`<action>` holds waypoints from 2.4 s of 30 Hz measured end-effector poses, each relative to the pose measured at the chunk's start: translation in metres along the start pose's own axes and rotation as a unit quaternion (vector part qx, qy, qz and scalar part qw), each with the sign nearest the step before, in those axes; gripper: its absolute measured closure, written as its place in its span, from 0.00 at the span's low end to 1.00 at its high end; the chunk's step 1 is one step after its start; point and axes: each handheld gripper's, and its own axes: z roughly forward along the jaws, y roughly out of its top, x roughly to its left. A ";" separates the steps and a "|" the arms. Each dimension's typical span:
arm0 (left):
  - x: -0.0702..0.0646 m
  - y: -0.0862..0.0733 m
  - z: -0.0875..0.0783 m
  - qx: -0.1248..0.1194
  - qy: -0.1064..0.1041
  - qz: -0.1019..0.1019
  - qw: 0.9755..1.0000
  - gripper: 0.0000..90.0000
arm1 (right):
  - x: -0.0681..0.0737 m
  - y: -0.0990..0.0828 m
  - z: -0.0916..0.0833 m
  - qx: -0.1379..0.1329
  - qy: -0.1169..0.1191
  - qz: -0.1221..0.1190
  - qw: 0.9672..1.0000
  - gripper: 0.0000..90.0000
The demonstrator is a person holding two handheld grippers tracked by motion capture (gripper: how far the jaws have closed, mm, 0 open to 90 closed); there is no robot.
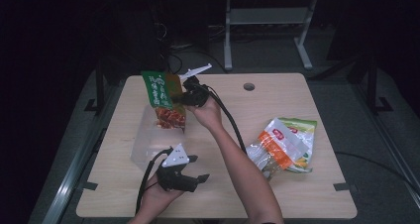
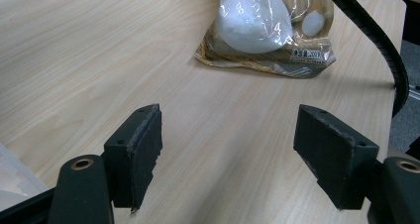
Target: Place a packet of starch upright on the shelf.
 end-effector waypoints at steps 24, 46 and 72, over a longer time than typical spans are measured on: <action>-0.001 0.000 0.002 0.009 -0.001 0.008 1.000 0.29 | -0.002 -0.026 -0.086 0.018 -0.015 0.008 1.000 0.50; -0.005 -0.001 0.006 0.011 -0.009 0.009 1.000 0.29 | 0.000 -0.087 -0.170 0.032 -0.056 0.035 0.997 0.36; -0.011 -0.001 0.009 0.019 -0.014 0.015 1.000 0.28 | 0.015 -0.165 -0.241 0.036 -0.107 0.068 0.991 0.36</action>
